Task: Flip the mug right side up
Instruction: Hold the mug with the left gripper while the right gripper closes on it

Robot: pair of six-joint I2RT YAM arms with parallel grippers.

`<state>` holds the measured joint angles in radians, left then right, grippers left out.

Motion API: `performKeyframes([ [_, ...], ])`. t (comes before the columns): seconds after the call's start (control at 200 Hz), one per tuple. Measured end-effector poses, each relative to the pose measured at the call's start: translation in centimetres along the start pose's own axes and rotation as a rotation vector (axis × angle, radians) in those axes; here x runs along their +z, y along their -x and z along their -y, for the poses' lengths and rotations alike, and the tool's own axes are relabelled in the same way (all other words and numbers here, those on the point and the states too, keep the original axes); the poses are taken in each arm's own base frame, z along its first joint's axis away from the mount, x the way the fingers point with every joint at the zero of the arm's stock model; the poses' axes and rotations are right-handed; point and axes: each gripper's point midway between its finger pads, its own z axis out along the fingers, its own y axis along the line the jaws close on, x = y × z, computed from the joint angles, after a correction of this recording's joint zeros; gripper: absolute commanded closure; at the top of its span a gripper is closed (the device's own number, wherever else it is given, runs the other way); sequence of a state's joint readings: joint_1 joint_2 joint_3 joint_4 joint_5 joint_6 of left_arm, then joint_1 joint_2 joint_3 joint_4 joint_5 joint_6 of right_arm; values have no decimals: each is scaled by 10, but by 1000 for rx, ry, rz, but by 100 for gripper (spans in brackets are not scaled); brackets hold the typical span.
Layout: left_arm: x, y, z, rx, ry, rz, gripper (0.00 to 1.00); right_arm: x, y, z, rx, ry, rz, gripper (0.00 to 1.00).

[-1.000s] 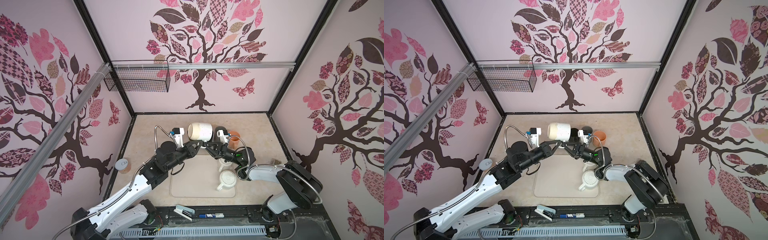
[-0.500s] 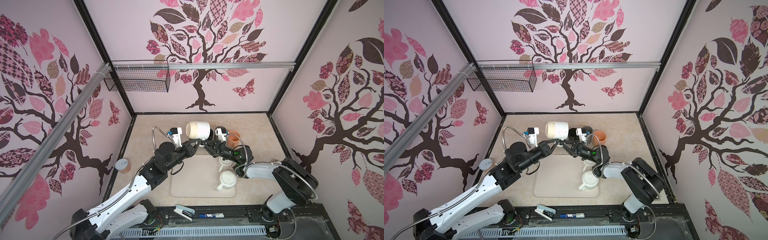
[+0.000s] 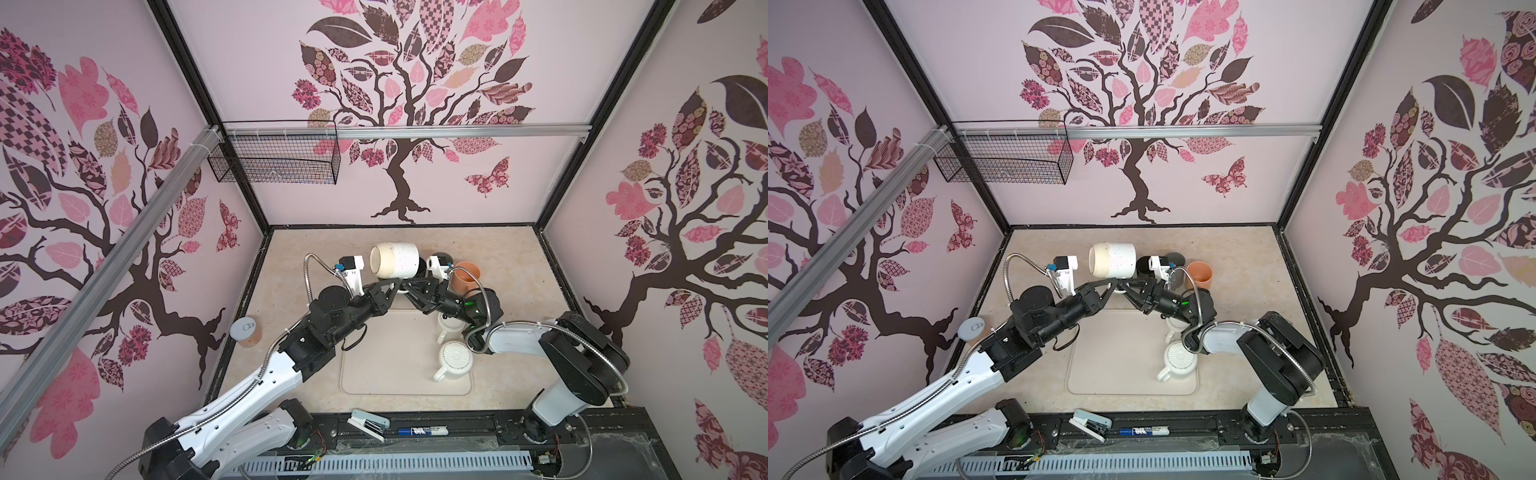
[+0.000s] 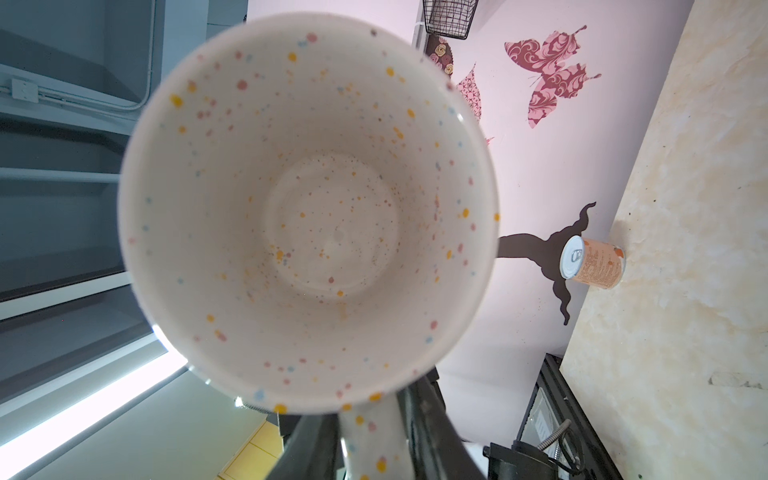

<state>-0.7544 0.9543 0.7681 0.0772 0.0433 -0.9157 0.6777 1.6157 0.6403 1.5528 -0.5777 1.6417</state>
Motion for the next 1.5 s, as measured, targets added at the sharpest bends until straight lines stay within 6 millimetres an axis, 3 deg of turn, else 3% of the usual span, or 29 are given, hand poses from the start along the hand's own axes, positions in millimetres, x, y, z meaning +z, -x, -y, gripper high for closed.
performKeyframes([
  [0.385, -1, 16, 14, -111, -59, 65, 100, 16, 9, -24, -71, 73, 2, 89],
  [0.46, -1, 18, 16, -113, -66, 74, 100, 18, 9, -27, -81, 81, -3, 100],
  [0.815, -5, 15, -2, -66, 27, 70, 100, 23, 4, -10, -123, -31, -20, 100],
  [0.97, -4, 12, 2, -37, 28, 35, 100, 21, 3, -16, -173, -69, -14, 100],
  [1.075, -3, 11, 6, -17, 12, 22, 61, 18, 3, -20, -192, -76, -1, 100],
  [1.16, -3, 10, -3, 35, 51, 18, 44, 16, 2, -15, -165, -90, 14, 100],
  [1.34, -10, 3, -23, 101, 141, -8, 31, 11, -2, -3, -119, -124, 9, 100],
  [1.5, -34, 3, -16, 158, 135, -16, 28, 10, -3, 4, -100, -151, 2, 100],
])
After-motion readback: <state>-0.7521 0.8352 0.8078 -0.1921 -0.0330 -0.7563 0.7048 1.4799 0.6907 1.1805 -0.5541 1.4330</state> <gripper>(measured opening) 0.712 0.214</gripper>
